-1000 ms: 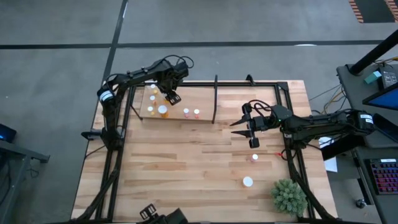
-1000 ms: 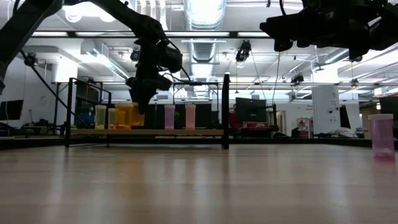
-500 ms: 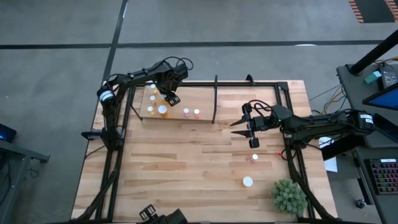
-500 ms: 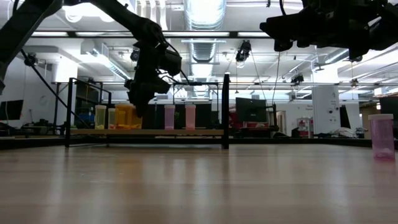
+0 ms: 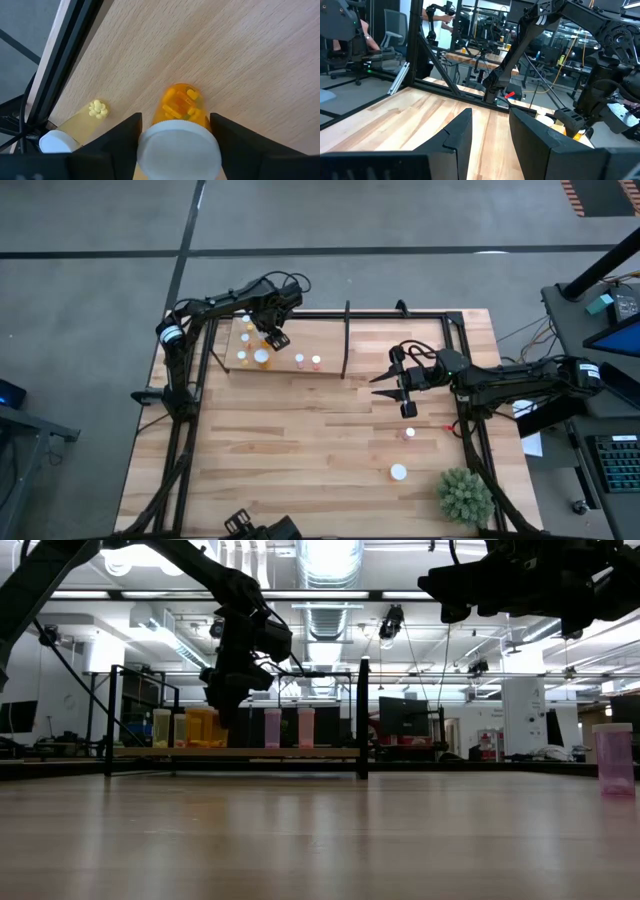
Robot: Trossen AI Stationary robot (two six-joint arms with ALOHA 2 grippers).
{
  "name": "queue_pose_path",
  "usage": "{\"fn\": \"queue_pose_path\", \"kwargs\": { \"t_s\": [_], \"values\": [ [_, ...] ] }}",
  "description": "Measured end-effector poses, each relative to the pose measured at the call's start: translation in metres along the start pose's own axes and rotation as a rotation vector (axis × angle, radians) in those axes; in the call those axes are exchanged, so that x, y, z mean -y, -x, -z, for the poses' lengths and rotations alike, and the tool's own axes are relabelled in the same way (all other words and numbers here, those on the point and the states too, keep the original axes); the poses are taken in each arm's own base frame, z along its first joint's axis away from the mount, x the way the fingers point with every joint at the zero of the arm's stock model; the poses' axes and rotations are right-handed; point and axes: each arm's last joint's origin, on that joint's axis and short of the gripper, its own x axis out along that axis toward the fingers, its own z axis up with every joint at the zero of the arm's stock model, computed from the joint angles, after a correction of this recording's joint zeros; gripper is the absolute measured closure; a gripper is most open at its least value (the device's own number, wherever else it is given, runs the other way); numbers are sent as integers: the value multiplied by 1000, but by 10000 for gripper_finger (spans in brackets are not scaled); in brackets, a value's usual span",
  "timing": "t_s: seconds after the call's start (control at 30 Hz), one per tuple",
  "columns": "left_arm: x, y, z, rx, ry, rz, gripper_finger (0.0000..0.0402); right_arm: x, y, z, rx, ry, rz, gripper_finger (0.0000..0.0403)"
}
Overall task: Pick and place medicine bottles onto shelf by color
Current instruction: Put the left orange pill bottle on the shelf to align with the orange pill bottle, then put the purple pill bottle on the shelf to align with the purple pill bottle
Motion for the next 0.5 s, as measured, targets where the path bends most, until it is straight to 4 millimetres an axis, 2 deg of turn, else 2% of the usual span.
{"fn": "queue_pose_path", "kwargs": {
  "t_s": [0.17,0.37,0.5],
  "values": [
    [0,0,0,0,-6,0,163,0,0,0,0,0,0,282],
    [0,1,1,-9,-15,1,160,0,0,0,0,0,0,282],
    [-1,18,8,-19,-46,1,160,0,0,0,0,-1,0,282]
  ]
}}
